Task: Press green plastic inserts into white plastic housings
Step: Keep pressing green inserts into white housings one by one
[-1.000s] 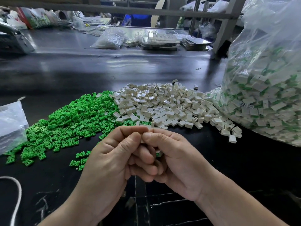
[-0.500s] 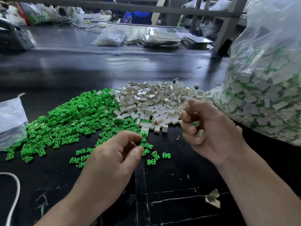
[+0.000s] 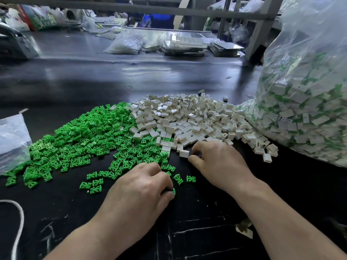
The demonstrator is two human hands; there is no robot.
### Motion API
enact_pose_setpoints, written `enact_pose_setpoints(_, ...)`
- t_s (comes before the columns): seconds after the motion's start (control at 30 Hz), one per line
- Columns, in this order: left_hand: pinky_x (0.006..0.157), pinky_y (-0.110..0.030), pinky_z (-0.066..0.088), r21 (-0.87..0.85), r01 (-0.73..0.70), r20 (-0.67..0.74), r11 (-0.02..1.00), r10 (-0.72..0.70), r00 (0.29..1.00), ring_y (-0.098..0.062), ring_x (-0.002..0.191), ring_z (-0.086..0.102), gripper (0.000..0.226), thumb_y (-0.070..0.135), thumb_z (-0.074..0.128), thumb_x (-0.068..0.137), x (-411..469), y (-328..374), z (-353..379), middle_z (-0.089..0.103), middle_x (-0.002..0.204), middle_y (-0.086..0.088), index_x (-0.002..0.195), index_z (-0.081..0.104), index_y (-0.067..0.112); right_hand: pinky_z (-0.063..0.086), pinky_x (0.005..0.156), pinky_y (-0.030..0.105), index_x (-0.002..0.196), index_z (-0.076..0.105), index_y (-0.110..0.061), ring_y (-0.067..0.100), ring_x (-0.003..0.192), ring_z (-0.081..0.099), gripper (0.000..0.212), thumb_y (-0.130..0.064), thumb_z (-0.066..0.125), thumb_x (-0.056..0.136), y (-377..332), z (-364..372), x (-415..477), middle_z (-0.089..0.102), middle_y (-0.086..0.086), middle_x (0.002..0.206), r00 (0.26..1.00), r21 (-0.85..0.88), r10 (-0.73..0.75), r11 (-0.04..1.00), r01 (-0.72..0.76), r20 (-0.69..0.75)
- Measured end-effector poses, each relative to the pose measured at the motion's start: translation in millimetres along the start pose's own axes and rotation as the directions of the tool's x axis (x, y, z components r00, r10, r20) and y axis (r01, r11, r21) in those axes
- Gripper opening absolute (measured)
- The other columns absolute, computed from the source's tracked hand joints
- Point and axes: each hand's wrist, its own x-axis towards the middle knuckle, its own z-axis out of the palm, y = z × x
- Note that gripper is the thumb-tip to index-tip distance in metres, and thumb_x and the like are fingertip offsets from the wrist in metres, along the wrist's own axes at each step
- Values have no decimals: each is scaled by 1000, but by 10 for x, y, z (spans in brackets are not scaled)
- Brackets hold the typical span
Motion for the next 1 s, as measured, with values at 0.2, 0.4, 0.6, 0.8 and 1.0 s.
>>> enact_pose_setpoints(0.2, 67, -17, 41, 13, 7, 21, 1000, -7, 1000, -6, 76, 53, 13, 36, 73, 78, 3, 1, -8, 54, 79, 17, 79, 62, 30, 39, 69, 32, 126, 57, -37, 24, 100, 62, 38, -58, 53, 95, -102, 53, -12, 65, -4, 104, 996, -44, -87, 995, 85, -34)
enact_pose_setpoints(0.4, 64, -15, 42, -76, 59, -21, 995, -61, 998, -4, 74, 55, 20, 23, 79, 77, -11, -18, -15, 58, 81, 18, 85, 61, 30, 50, 75, 32, 98, 67, -28, 20, 91, 61, 20, -43, 54, 96, -90, 51, -19, 65, -6, 93, 996, 36, -73, 997, 74, -42)
enact_pose_setpoints(0.6, 66, -10, 46, -492, 208, -150, 846, -317, 937, -3, 78, 63, 26, 21, 64, 88, -13, -64, -61, 62, 88, 15, 103, 69, 41, 38, 42, 15, 81, 68, -23, 1, 48, 50, 15, -33, 72, 90, -82, -130, -120, 62, -13, 63, 995, 743, -49, 669, -33, 88)
enact_pose_setpoints(0.8, 57, -20, 55, -897, 165, -59, 409, -482, 874, -18, 71, 72, 14, 26, 68, 75, 24, 3, -167, 74, 79, -6, 89, 70, 29, 35, 35, 20, 86, 71, -25, 10, 47, 47, 4, -23, 74, 85, -213, -190, -214, 72, 17, 89, 942, 948, -280, 304, -95, 184)
enact_pose_setpoints(1.0, 52, -21, 54, -944, 81, -104, 321, -520, 848, -21, 66, 71, 18, 25, 67, 72, 24, 85, -228, 73, 78, -12, 88, 71, 18, 34, 37, 22, 88, 70, -21, 14, 46, 41, 7, -25, 74, 83, -249, -166, -247, 61, 10, 69, 933, 934, -291, 342, -104, 211)
